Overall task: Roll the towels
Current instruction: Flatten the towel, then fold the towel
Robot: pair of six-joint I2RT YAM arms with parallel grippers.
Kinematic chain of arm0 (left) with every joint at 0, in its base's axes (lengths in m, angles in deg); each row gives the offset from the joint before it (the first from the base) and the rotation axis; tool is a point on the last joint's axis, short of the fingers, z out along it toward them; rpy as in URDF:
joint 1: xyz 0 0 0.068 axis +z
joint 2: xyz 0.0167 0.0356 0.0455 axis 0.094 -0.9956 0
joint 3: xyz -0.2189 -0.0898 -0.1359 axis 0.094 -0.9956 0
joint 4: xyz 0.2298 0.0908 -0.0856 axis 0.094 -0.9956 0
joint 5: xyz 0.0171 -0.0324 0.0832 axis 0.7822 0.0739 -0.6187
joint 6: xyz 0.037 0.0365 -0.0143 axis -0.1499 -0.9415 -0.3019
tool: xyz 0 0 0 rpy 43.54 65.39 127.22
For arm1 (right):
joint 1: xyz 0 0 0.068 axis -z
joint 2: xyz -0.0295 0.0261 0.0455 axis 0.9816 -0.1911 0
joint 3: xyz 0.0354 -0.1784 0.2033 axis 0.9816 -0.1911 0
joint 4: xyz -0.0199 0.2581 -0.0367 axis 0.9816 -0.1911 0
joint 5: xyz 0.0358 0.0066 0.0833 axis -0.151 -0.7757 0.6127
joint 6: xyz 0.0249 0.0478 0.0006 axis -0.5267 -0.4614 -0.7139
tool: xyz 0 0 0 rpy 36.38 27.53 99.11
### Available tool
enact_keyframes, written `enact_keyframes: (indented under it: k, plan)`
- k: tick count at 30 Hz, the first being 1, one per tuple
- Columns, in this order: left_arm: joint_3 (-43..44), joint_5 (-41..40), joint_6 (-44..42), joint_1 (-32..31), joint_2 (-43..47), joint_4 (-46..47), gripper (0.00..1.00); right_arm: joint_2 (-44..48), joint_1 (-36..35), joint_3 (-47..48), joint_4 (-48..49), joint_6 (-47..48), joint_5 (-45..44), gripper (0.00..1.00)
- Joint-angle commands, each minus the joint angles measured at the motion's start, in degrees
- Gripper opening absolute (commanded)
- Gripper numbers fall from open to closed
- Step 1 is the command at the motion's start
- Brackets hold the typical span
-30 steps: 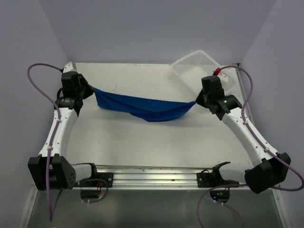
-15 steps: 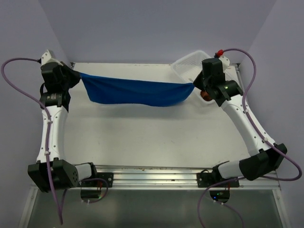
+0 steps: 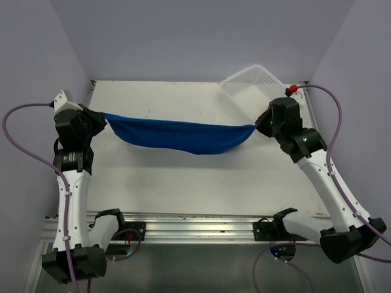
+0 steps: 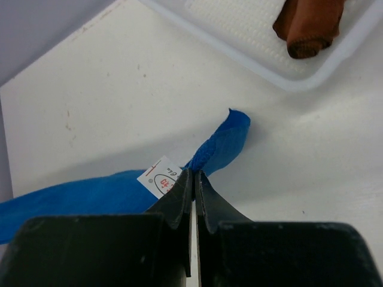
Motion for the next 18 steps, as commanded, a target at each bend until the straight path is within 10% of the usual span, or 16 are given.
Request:
enact_keyframes:
  k: [1, 7, 18]
  plan:
    - [-8.3, -0.1, 0.5, 0.7, 7.5, -2.2, 0.00, 6.1, 0.2, -9.3, 1.0, -1.6, 2.8, 0.00]
    - [-20.0, 1.0, 1.4, 0.7, 24.0, -10.1, 0.00, 18.9, 0.2, -21.5, -2.1, -3.3, 5.5, 0.00]
    - [-28.3, 7.6, 2.3, -0.4, 28.5, -15.1, 0.00, 28.1, 0.1, -31.1, -9.4, -3.5, 5.9, 0.00]
